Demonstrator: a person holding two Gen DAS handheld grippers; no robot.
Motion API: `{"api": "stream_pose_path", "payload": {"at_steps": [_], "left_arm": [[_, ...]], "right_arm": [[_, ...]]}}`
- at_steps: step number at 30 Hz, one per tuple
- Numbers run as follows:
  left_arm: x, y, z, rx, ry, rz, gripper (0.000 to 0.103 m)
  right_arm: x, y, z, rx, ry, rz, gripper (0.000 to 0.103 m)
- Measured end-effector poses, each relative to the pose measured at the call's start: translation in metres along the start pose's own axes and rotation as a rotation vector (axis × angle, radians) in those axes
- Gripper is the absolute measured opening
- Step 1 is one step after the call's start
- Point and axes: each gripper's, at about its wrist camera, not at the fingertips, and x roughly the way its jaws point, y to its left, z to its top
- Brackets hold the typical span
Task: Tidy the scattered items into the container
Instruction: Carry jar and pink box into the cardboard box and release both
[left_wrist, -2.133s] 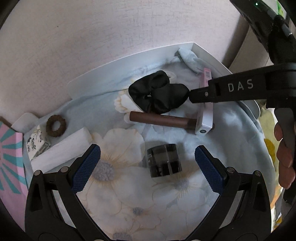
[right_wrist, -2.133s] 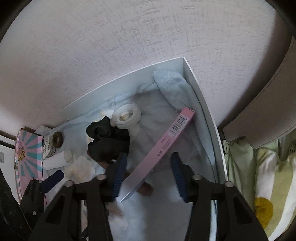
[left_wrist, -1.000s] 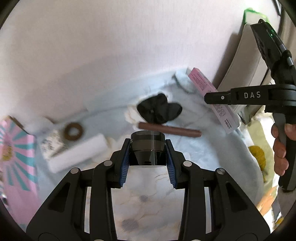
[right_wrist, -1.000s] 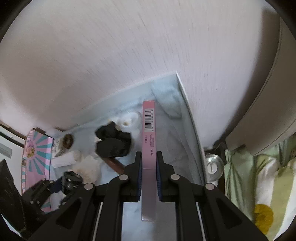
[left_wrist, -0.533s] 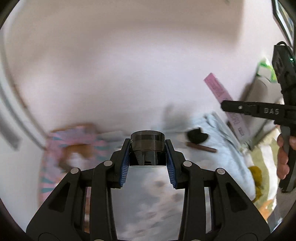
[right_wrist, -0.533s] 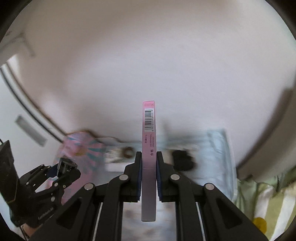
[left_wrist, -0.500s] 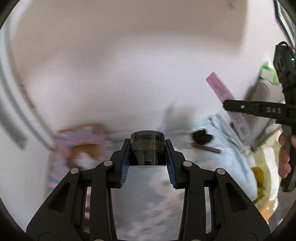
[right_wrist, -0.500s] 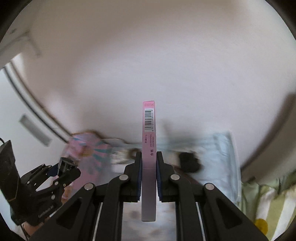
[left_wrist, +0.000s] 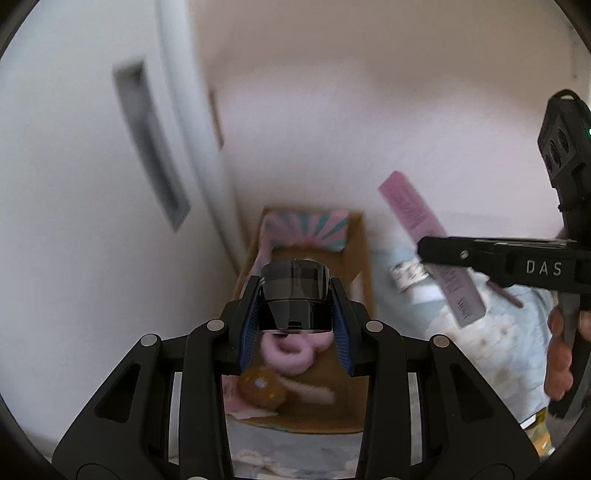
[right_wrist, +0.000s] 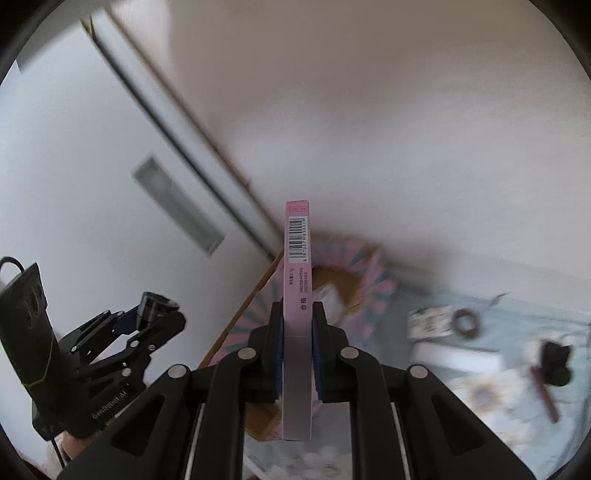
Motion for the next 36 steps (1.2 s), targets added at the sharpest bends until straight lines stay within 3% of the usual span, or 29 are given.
{"api": "stream_pose_path", "payload": {"at_steps": [4, 12, 23, 25, 26, 27, 30, 31, 36], "left_arm": [[0.037, 0.019, -0.024, -0.048, 0.065, -0.005, 0.032], [0.096, 0.037, -0.062, -0.116, 0.173, -0.041, 0.032], [0.116, 0.031, -0.067, -0.121, 0.214, -0.080, 0.033], [0.120, 0.032, -0.066, -0.125, 0.241, -0.090, 0.059], [0.120, 0.031, -0.066, -0.123, 0.250, -0.088, 0.087], [0.119, 0.030, -0.065, -0.119, 0.244, -0.078, 0.096], [0.109, 0.027, -0.061, -0.096, 0.201, -0.088, 0.096], [0.106, 0.026, -0.059, -0.088, 0.193, -0.080, 0.096], [0.086, 0.024, -0.050, -0.047, 0.143, -0.069, 0.096]], "right_arm": [[0.055, 0.000, -0.010, 0.079, 0.100, 0.057, 0.012], [0.138, 0.005, -0.027, 0.051, 0.262, 0.007, 0.012], [0.165, 0.002, -0.043, 0.022, 0.309, -0.028, 0.012], [0.167, -0.004, -0.045, 0.054, 0.314, -0.026, 0.014], [0.167, -0.008, -0.045, 0.075, 0.312, -0.014, 0.014], [0.166, -0.009, -0.045, 0.083, 0.302, -0.001, 0.019], [0.158, -0.011, -0.043, 0.087, 0.272, 0.003, 0.048], [0.154, -0.011, -0.042, 0.085, 0.254, -0.002, 0.053], [0.122, -0.019, -0.040, 0.095, 0.160, 0.019, 0.054]]}}
